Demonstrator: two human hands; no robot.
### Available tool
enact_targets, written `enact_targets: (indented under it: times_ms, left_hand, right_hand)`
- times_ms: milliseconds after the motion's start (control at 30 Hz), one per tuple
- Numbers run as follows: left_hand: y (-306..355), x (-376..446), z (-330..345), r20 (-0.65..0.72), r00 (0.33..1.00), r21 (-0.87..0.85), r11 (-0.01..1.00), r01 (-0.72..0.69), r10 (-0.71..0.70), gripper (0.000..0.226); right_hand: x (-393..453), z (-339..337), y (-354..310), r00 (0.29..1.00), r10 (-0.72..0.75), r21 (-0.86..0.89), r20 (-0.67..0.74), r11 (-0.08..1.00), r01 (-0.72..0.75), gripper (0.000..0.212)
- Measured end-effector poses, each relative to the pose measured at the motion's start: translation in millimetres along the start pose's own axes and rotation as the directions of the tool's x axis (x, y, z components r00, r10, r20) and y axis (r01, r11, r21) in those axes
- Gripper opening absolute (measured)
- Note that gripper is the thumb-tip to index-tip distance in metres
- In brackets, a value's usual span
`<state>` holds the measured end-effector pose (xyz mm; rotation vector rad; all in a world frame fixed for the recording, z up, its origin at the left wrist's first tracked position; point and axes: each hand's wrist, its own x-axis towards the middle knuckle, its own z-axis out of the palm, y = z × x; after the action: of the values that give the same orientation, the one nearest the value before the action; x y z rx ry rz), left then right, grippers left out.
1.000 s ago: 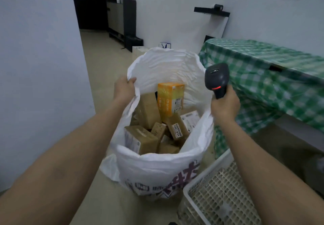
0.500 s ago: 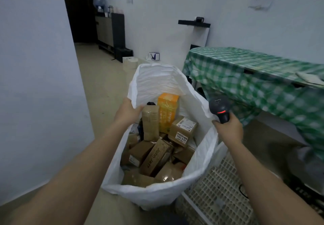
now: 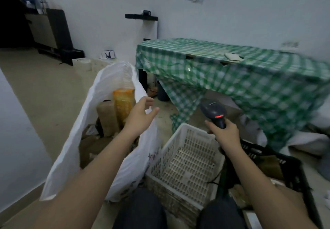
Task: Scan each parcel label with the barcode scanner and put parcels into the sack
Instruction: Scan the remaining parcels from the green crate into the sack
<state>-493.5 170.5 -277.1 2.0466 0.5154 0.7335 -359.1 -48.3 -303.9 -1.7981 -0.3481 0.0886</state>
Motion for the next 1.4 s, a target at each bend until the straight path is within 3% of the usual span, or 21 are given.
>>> enact_targets:
  times_ms: [133, 233, 367, 433, 500, 633, 700, 800, 900, 1067, 1233, 1400]
  left_hand:
    - [25, -11, 87, 0.230, 0.973, -0.078, 0.997, -0.002, 0.020, 0.025]
    - [31, -24, 162, 0.405, 0.913, -0.150, 0.989, 0.017, 0.046, 0.023]
    - [37, -39, 242, 0.596, 0.801, -0.226, 0.969, 0.099, 0.057, 0.030]
    - [31, -38, 268, 0.612, 0.789, -0.261, 0.955, 0.142, 0.049, 0.032]
    - [19, -29, 290, 0.585, 0.811, -0.270, 0.943, 0.193, 0.002, 0.030]
    - [-11, -3, 327, 0.577, 0.814, -0.176, 0.962, 0.208, -0.070, 0.029]
    - [-29, 10, 346, 0.611, 0.788, -0.133, 0.971, 0.199, -0.078, 0.028]
    - [-56, 25, 377, 0.665, 0.741, -0.071, 0.979, 0.189, -0.095, 0.027]
    - [-79, 37, 409, 0.685, 0.717, -0.035, 0.977, 0.212, -0.131, 0.021]
    - [-93, 48, 455, 0.726, 0.683, -0.054, 0.984, 0.169, -0.077, 0.024]
    - [-96, 56, 495, 0.718, 0.693, -0.031, 0.993, 0.114, -0.057, 0.028]
    - [-103, 63, 504, 0.707, 0.705, -0.048, 0.991, 0.123, -0.053, 0.028]
  right_hand:
    - [-8, -57, 43, 0.994, 0.105, 0.106, -0.025, 0.989, -0.102, 0.012]
    - [-6, -76, 76, 0.978, 0.203, 0.289, -0.040, 0.940, -0.183, 0.006]
    - [11, -76, 111, 0.968, 0.251, 0.558, -0.026, 0.807, -0.194, 0.029]
    - [22, -69, 124, 0.962, 0.273, 0.647, 0.020, 0.730, -0.221, 0.036]
    - [34, -64, 137, 0.960, 0.273, 0.637, 0.063, 0.730, -0.249, 0.041]
    - [63, -66, 172, 0.962, 0.260, 0.445, 0.084, 0.854, -0.269, 0.042]
    - [81, -76, 199, 0.958, 0.259, 0.228, 0.126, 0.932, -0.282, 0.035]
    - [110, -104, 267, 0.974, 0.222, -0.218, -0.036, 0.950, -0.224, 0.041]
    - [131, -141, 321, 0.951, 0.235, -0.498, -0.202, 0.811, -0.306, 0.036]
    - [178, -186, 363, 0.929, 0.139, -0.727, -0.343, 0.587, -0.356, 0.031]
    - [234, -186, 391, 0.862, 0.337, -0.791, -0.378, 0.366, -0.490, 0.060]
    - [262, -170, 419, 0.775, 0.443, -0.771, -0.451, 0.245, -0.588, 0.120]
